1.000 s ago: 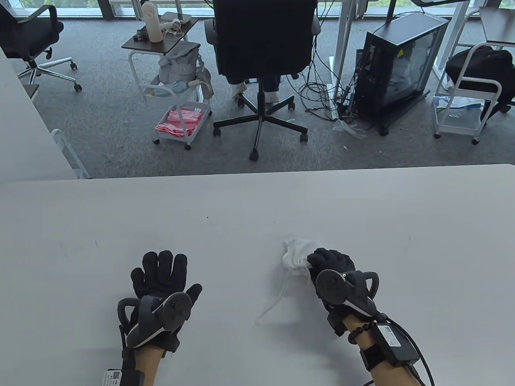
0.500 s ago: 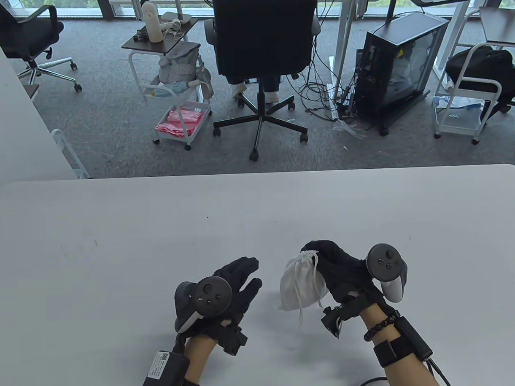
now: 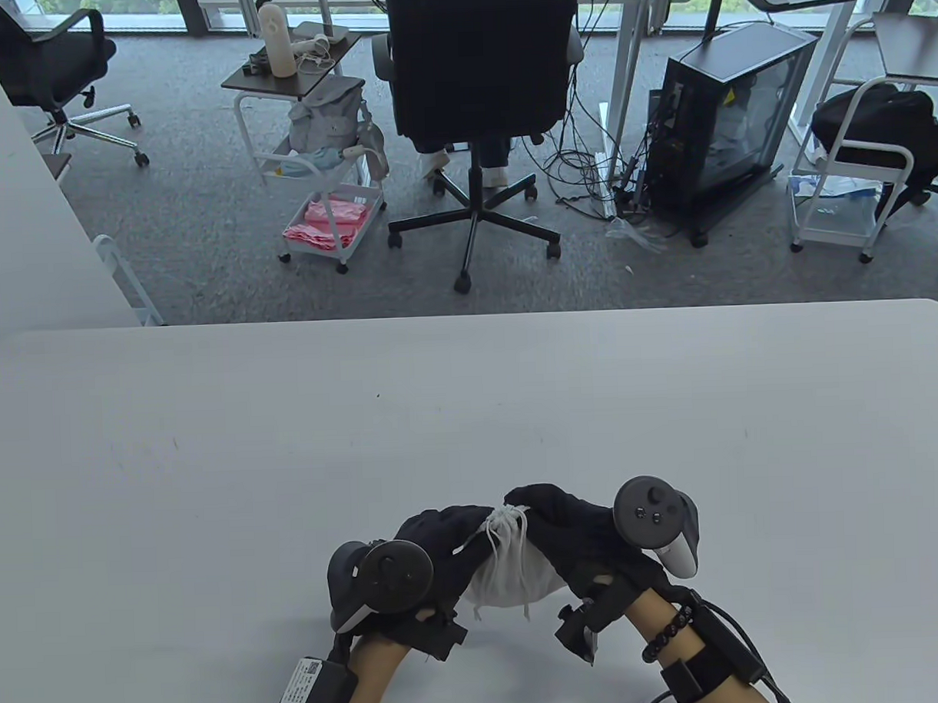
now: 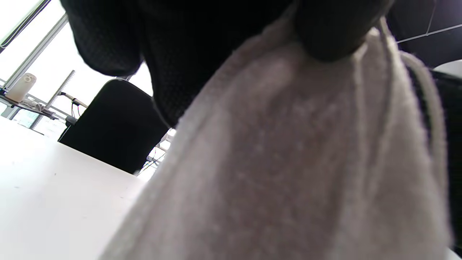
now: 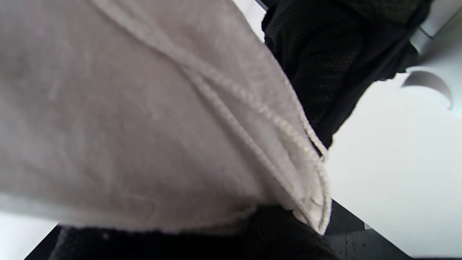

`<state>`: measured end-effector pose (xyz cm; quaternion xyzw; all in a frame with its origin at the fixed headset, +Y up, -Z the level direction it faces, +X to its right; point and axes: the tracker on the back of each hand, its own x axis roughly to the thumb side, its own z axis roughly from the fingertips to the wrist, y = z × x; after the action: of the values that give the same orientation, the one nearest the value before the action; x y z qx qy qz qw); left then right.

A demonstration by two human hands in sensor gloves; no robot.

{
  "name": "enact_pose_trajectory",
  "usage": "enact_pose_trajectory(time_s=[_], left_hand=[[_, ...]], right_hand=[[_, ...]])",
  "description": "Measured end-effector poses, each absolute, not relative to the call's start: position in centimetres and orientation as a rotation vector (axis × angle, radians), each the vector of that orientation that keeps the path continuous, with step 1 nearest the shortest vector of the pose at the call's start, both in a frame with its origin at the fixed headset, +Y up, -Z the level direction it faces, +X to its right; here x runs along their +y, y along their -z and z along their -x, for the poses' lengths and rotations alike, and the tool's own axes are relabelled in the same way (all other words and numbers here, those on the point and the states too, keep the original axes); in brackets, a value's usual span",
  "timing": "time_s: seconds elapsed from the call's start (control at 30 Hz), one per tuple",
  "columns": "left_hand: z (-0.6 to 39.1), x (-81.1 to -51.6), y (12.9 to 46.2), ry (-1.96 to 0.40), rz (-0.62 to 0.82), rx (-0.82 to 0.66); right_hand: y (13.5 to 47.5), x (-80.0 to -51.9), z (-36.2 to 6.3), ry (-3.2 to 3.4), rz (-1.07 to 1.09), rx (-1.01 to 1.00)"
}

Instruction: Empty bag and arrange number blocks in order

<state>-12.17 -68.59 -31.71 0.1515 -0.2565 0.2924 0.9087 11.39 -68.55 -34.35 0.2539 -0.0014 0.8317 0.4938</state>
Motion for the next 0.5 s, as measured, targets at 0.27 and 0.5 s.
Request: enact_pose_trajectory(time_s=[0.27, 0.5], left_hand=[[12.6, -68.7, 31.7, -0.584, -0.31, -0.541], [15.9, -68.5, 32.8, -0.921, -0.309, -0.447]], right_hand=[[33.4, -68.5, -11.7, -2.161, -0.611, -0.128], [34.1, -68.3, -16.6, -1.944, -0.421, -0.182]])
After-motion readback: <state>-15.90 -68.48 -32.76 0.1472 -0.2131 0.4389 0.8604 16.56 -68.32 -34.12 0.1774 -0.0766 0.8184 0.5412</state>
